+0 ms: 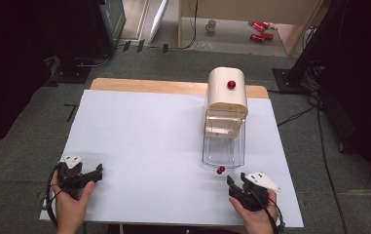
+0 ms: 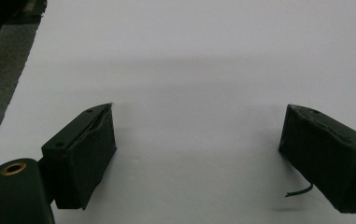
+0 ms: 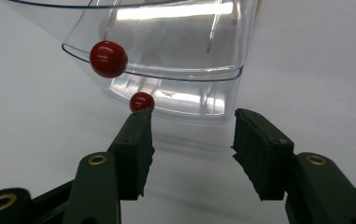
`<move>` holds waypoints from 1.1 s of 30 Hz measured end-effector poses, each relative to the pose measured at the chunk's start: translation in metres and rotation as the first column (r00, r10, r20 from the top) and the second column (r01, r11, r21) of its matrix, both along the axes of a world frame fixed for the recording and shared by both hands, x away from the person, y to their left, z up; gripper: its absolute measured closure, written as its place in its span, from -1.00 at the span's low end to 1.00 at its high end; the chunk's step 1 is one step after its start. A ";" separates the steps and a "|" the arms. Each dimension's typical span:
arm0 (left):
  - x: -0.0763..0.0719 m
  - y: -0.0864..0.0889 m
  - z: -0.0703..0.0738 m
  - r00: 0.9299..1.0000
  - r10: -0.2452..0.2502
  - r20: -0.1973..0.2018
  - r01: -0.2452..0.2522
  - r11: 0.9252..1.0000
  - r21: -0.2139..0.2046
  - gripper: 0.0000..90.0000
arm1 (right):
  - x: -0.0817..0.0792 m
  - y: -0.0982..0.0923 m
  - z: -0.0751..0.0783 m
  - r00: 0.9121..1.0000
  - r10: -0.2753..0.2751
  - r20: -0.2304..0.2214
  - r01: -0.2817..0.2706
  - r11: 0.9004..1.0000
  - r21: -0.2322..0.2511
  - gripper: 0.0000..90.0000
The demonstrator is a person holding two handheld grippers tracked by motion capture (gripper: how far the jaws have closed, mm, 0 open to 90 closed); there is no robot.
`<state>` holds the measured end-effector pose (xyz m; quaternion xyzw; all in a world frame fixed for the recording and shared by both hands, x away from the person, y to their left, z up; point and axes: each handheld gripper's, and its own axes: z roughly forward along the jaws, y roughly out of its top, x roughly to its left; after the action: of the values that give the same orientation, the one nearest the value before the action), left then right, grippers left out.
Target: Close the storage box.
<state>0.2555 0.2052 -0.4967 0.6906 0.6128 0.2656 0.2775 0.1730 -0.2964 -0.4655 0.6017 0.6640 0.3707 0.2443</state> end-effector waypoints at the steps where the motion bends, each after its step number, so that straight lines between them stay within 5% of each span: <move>1: 0.000 0.000 0.000 1.000 0.000 0.000 0.000 1.000 0.000 -0.76 | 0.001 0.005 0.000 1.000 -0.003 0.002 0.003 1.000 -0.014 0.08; 18: 0.000 0.000 0.000 1.000 -0.001 0.000 0.001 1.000 0.000 -0.76 | 0.001 0.029 0.004 0.998 -0.018 0.060 0.018 1.000 -0.004 0.42; 33: 0.000 0.000 0.000 1.000 0.000 0.000 0.000 1.000 0.000 -0.76 | 0.000 0.039 0.007 0.996 -0.027 0.081 0.024 0.999 0.036 0.53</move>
<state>0.2554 0.2052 -0.4967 0.6907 0.6126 0.2657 0.2776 0.1729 -0.2576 -0.4582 0.5986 0.6391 0.4033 0.2655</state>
